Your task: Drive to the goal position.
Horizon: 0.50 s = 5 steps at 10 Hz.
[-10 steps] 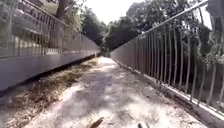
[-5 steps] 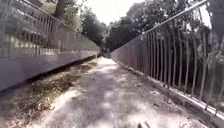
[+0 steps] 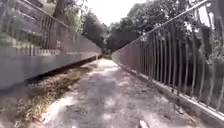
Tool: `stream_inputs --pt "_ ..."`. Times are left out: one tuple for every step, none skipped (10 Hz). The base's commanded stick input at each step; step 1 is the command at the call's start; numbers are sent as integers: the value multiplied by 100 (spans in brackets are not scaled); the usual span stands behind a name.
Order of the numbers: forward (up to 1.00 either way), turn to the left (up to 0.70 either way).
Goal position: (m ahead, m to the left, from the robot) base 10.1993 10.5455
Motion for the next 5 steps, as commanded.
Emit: stream_inputs --pt "50 0" --pt "50 0" --pt "50 0" --pt "50 0" --pt "50 0"
